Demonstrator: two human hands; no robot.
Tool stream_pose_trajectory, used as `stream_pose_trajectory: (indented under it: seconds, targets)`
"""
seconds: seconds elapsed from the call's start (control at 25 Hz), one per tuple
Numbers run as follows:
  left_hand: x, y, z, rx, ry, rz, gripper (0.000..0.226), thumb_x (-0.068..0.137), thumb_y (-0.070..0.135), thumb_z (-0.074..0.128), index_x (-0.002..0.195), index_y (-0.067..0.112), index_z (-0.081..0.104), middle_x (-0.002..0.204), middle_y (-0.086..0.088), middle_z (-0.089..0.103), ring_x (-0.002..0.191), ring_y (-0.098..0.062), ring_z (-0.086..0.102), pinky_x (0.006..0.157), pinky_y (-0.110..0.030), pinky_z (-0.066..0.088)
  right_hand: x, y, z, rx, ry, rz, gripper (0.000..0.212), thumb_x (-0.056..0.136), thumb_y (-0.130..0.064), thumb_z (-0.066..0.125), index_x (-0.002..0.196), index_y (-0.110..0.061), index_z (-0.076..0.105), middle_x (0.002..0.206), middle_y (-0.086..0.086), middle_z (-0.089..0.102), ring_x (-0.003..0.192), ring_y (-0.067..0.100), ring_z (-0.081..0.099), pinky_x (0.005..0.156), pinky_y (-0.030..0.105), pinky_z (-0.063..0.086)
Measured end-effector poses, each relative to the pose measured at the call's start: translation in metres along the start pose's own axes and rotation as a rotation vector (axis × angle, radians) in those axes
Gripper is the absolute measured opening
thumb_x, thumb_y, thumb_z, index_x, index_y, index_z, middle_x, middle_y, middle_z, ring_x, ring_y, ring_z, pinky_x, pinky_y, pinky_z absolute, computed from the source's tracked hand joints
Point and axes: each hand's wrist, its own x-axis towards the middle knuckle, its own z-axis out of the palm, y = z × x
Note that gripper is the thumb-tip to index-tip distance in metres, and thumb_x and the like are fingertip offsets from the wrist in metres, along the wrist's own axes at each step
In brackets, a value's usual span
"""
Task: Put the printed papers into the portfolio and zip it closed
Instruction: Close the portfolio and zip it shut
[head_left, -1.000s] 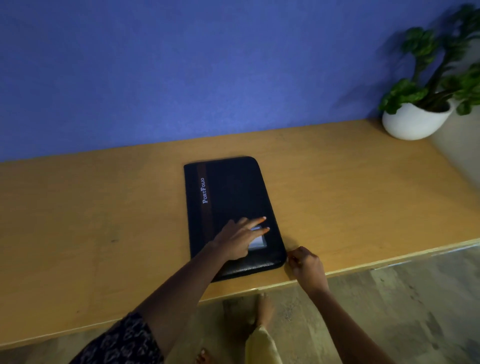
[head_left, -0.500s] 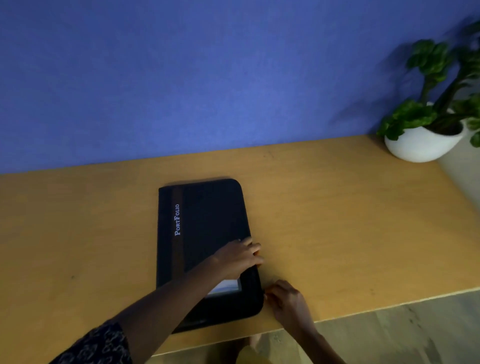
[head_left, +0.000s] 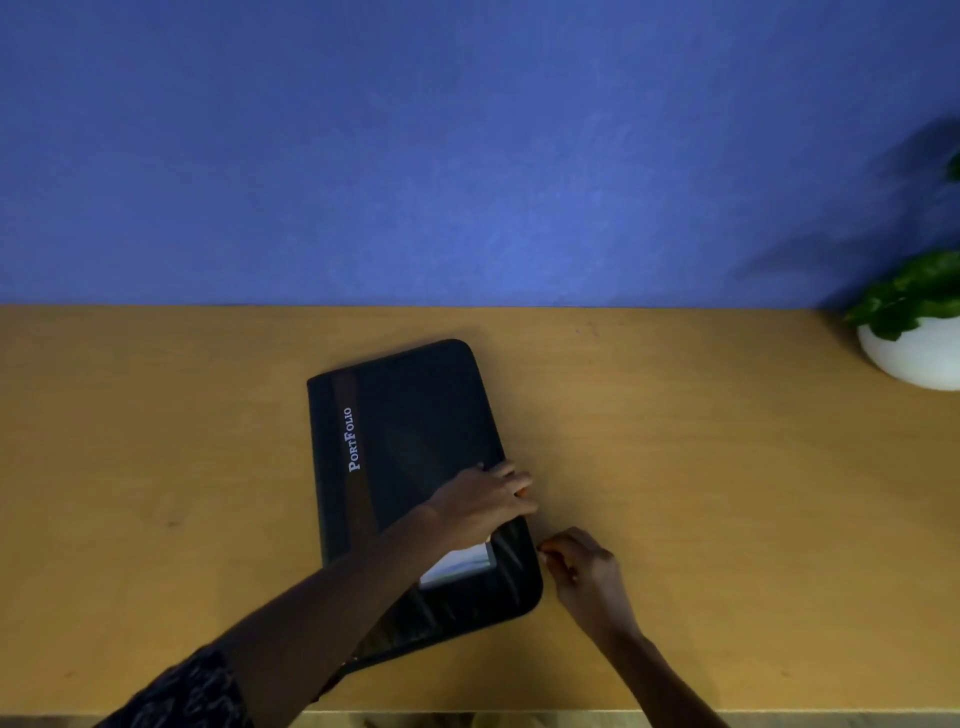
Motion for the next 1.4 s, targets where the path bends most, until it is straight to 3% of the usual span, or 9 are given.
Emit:
stream_pose_trajectory:
  seconds: [0.28, 0.44, 0.76, 1.04, 1.24, 1.4]
  targets:
    - [0.005, -0.001, -0.002, -0.019, -0.054, -0.031, 0.045, 0.083, 0.004, 0.061, 0.123, 0.02, 0.048, 0.129, -0.005, 0.043, 0.117, -0.025, 0.036, 0.068, -0.037, 0.042, -0.031, 0.003, 0.007, 0.01, -0.012, 0.049, 0.017, 0.072, 0.003, 0.076, 0.079, -0.012, 0.07, 0.08, 0.0, 0.066, 0.071, 0.014, 0.064, 0.063, 0.021, 0.047]
    - [0.006, 0.003, -0.004, -0.001, -0.091, -0.014, 0.045, 0.084, 0.002, 0.06, 0.124, 0.021, 0.048, 0.129, -0.005, 0.042, 0.118, -0.025, 0.036, 0.074, -0.04, 0.048, -0.048, 0.001, 0.012, 0.073, 0.007, 0.142, 0.017, 0.073, 0.002, 0.075, 0.078, -0.013, 0.069, 0.078, -0.001, 0.065, 0.067, 0.011, 0.061, 0.06, 0.018, 0.043]
    - [-0.003, 0.017, 0.002, 0.026, -0.044, 0.04, 0.041, 0.086, 0.002, 0.059, 0.122, 0.02, 0.05, 0.129, -0.005, 0.043, 0.117, -0.025, 0.038, 0.076, -0.039, 0.047, -0.01, -0.001, 0.007, 0.062, 0.072, 0.085, 0.013, 0.076, 0.001, 0.074, 0.084, -0.009, 0.072, 0.082, 0.005, 0.07, 0.067, 0.018, 0.067, 0.062, 0.023, 0.05]
    - [-0.009, 0.026, 0.012, -0.007, -0.001, 0.119, 0.046, 0.085, 0.002, 0.059, 0.125, 0.021, 0.051, 0.133, -0.007, 0.044, 0.12, -0.027, 0.036, 0.092, -0.047, 0.044, 0.028, -0.006, 0.012, 0.053, 0.104, 0.118, 0.019, 0.076, 0.008, 0.063, 0.086, -0.006, 0.07, 0.081, 0.009, 0.069, 0.067, 0.02, 0.066, 0.059, 0.032, 0.054]
    - [-0.01, 0.028, 0.023, 0.098, 0.014, 0.182, 0.043, 0.082, 0.011, 0.067, 0.121, 0.019, 0.051, 0.132, -0.009, 0.046, 0.122, -0.028, 0.038, 0.093, -0.048, 0.048, 0.089, -0.007, 0.007, -0.018, 0.086, 0.151, 0.011, 0.084, -0.007, 0.068, 0.092, -0.006, 0.075, 0.092, 0.011, 0.073, 0.078, 0.024, 0.068, 0.072, 0.032, 0.053]
    - [-0.009, 0.03, 0.031, 0.036, 0.003, 0.178, 0.043, 0.081, 0.011, 0.068, 0.12, 0.016, 0.051, 0.127, -0.012, 0.048, 0.119, -0.03, 0.04, 0.096, -0.053, 0.045, 0.131, -0.006, 0.005, -0.031, 0.037, 0.198, 0.015, 0.088, -0.014, 0.065, 0.097, -0.011, 0.076, 0.095, 0.008, 0.076, 0.084, 0.025, 0.07, 0.078, 0.034, 0.055]
